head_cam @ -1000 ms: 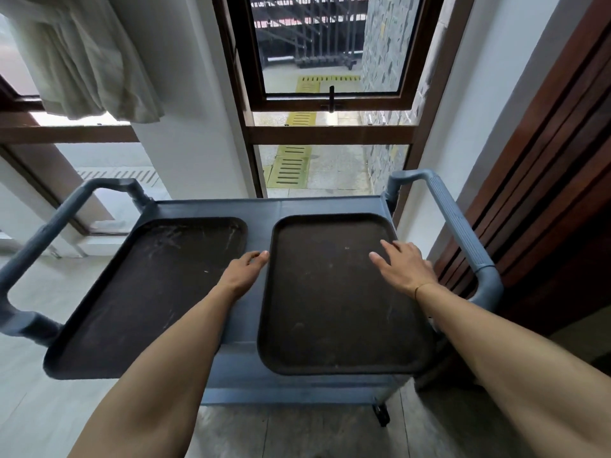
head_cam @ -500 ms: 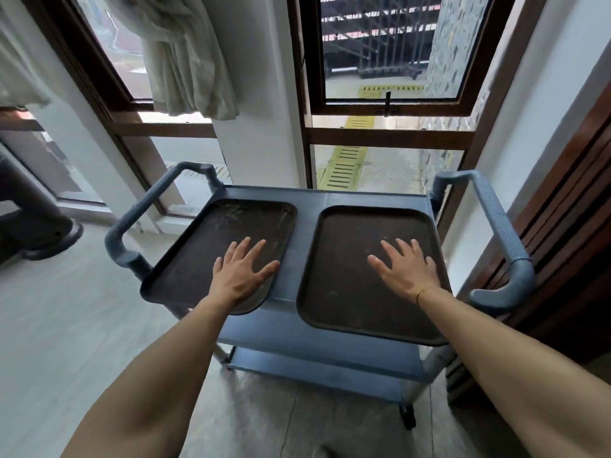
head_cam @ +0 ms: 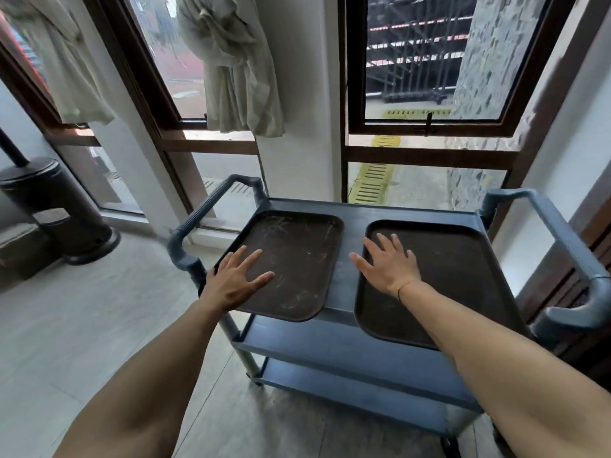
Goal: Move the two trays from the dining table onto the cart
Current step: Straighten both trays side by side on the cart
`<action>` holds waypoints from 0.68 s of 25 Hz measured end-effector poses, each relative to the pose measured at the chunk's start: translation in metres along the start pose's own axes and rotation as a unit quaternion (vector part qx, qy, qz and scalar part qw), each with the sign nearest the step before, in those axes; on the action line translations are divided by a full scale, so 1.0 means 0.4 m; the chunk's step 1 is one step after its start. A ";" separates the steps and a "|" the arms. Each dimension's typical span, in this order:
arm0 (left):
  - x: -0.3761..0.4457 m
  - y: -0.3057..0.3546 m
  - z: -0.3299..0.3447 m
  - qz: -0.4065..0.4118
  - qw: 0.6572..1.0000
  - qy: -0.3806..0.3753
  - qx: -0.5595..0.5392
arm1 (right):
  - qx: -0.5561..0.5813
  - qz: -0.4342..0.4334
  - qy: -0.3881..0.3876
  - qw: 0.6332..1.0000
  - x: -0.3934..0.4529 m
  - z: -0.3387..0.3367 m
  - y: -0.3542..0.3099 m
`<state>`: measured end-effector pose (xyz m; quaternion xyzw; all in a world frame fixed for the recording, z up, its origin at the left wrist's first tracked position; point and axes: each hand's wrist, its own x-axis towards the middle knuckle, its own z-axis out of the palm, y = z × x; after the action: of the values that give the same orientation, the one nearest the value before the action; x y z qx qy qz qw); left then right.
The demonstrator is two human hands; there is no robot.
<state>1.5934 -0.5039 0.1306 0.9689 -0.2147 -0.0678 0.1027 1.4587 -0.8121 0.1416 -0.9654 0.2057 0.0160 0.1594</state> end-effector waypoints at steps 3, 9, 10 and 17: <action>0.037 -0.115 -0.015 0.026 0.999 -0.013 0.021 | -0.005 0.008 -0.008 1.000 0.031 0.043 -0.101; 0.118 -0.273 0.020 0.105 0.989 -0.082 0.063 | -0.033 0.030 -0.028 0.999 0.060 0.154 -0.289; 0.129 -0.288 0.028 0.116 0.987 -0.093 0.059 | -0.036 0.033 -0.034 0.998 0.062 0.171 -0.316; 0.183 -0.368 0.096 0.186 0.969 -0.138 0.080 | -0.051 0.055 -0.075 0.994 0.056 0.285 -0.430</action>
<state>1.7118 -0.4117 0.0534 0.8981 -0.4083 -0.1633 0.0051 1.5522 -0.6364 0.0832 -0.9555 0.2451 0.1080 0.1240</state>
